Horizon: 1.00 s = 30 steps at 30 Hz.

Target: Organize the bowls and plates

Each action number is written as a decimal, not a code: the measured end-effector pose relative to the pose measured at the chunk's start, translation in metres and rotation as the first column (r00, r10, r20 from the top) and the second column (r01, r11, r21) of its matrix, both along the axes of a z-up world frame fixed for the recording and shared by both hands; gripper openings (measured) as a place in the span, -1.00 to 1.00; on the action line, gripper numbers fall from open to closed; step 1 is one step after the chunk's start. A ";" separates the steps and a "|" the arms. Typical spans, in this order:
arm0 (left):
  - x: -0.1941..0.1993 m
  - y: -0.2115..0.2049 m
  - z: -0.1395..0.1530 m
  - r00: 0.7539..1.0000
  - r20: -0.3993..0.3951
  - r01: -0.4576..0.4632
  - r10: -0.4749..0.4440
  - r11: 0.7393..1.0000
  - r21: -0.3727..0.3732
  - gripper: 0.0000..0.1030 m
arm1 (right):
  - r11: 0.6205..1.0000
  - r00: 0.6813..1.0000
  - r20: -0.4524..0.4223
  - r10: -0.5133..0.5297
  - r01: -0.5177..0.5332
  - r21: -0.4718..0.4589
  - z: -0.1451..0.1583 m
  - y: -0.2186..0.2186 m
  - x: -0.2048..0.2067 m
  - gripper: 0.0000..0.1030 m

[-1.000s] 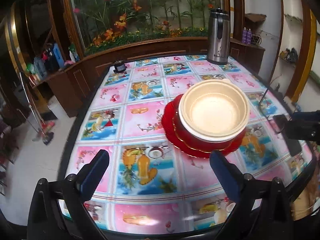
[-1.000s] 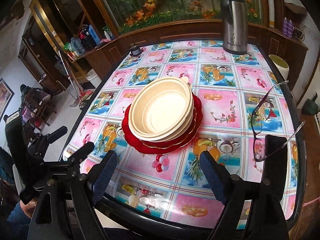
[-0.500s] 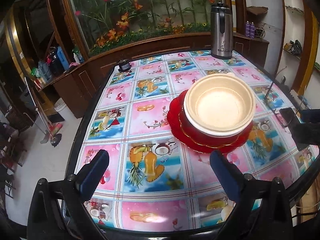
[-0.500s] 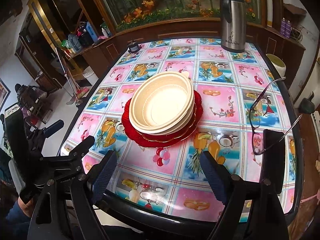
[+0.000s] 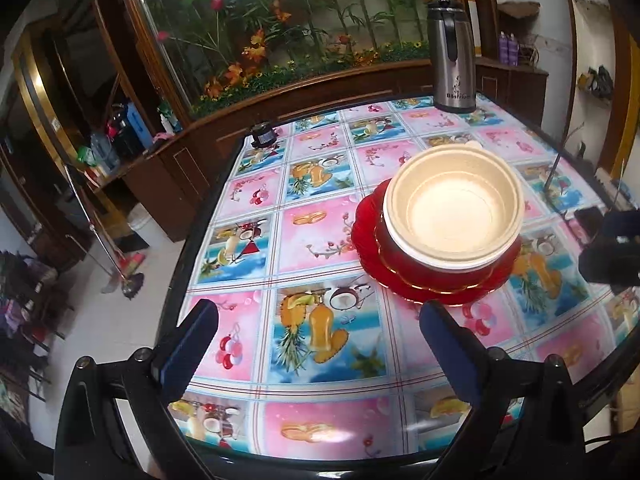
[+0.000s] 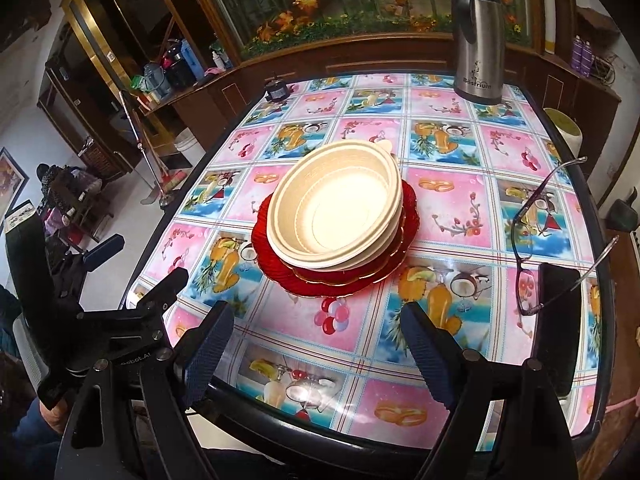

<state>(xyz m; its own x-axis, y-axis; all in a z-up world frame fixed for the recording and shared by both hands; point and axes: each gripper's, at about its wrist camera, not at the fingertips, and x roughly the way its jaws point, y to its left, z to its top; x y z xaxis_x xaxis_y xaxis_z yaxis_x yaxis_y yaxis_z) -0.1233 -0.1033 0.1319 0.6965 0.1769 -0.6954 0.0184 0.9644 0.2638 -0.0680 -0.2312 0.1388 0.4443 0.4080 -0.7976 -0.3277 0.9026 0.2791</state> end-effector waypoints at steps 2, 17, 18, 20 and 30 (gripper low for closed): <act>-0.001 -0.003 -0.002 1.000 -0.014 -0.006 0.006 1.000 0.025 0.95 | 1.000 1.000 -0.001 0.007 -0.007 0.004 -0.001 0.001 0.001 0.72; -0.017 -0.010 -0.013 0.991 -0.076 -0.103 0.110 0.991 0.085 0.96 | 0.997 0.994 -0.084 0.071 -0.069 0.033 -0.019 0.003 0.020 0.72; -0.019 -0.010 -0.010 0.988 -0.075 -0.128 0.134 0.988 0.083 0.96 | 0.995 0.993 -0.075 0.092 -0.089 0.038 -0.018 0.005 0.023 0.72; -0.022 -0.011 -0.008 0.983 -0.080 -0.158 0.163 0.985 0.070 0.96 | 0.989 0.987 -0.069 0.148 -0.145 0.042 -0.015 0.011 0.027 0.72; -0.037 -0.032 -0.007 0.956 -0.105 -0.272 0.275 0.961 0.042 0.96 | 0.962 0.961 -0.066 0.268 -0.264 0.072 -0.016 -0.003 0.037 0.72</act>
<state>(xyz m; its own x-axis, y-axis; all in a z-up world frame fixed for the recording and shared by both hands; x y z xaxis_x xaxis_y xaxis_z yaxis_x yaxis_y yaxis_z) -0.1601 -0.1358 0.1253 0.5395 0.3698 -0.7565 -0.2148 0.9291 0.3011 -0.0308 -0.2344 0.1231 0.2533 0.5529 -0.7938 -0.5296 0.7659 0.3645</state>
